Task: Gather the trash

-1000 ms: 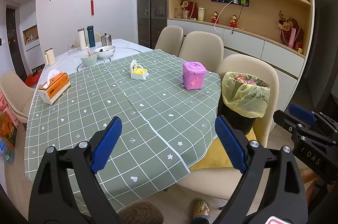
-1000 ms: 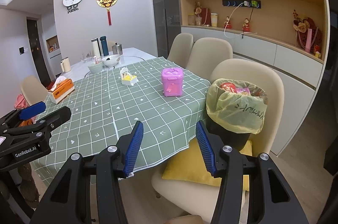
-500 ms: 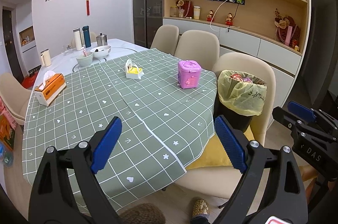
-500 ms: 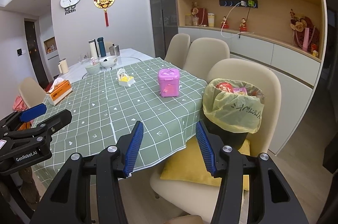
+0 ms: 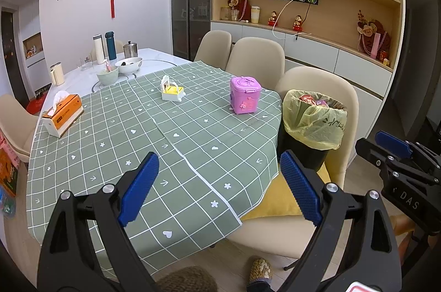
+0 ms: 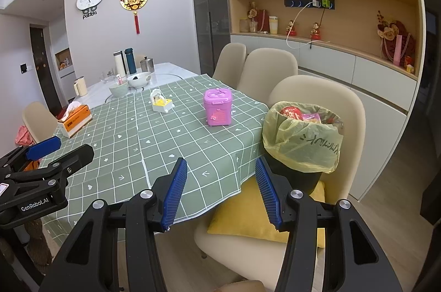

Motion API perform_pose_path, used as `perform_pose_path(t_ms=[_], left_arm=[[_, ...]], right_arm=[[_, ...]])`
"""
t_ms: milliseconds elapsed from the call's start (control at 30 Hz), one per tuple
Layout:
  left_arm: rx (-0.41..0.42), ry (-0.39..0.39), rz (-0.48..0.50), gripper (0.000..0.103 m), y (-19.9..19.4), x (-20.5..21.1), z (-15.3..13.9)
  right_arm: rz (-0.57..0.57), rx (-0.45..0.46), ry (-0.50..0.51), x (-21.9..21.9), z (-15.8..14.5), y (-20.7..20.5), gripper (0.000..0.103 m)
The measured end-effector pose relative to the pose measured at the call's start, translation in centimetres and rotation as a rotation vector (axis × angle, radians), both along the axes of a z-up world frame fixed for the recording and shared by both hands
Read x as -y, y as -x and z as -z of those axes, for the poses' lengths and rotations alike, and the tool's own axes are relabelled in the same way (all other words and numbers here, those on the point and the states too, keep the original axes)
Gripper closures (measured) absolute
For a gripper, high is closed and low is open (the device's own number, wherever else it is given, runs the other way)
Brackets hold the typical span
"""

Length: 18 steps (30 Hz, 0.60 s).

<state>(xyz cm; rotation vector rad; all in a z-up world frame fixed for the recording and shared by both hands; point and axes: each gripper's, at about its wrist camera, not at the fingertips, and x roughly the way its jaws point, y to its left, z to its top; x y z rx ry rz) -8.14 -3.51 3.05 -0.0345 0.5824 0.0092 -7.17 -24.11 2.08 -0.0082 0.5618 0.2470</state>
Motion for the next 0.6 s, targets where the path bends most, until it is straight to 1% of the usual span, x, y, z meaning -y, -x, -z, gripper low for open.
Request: perform_pose_path(t_ms=[600], left_arm=[[-0.017,0.01,0.016,0.018,-0.52,-0.17,0.61]], right_arm=[[0.013,-0.005,0.0,-0.1,0.23,-0.07,0.054]])
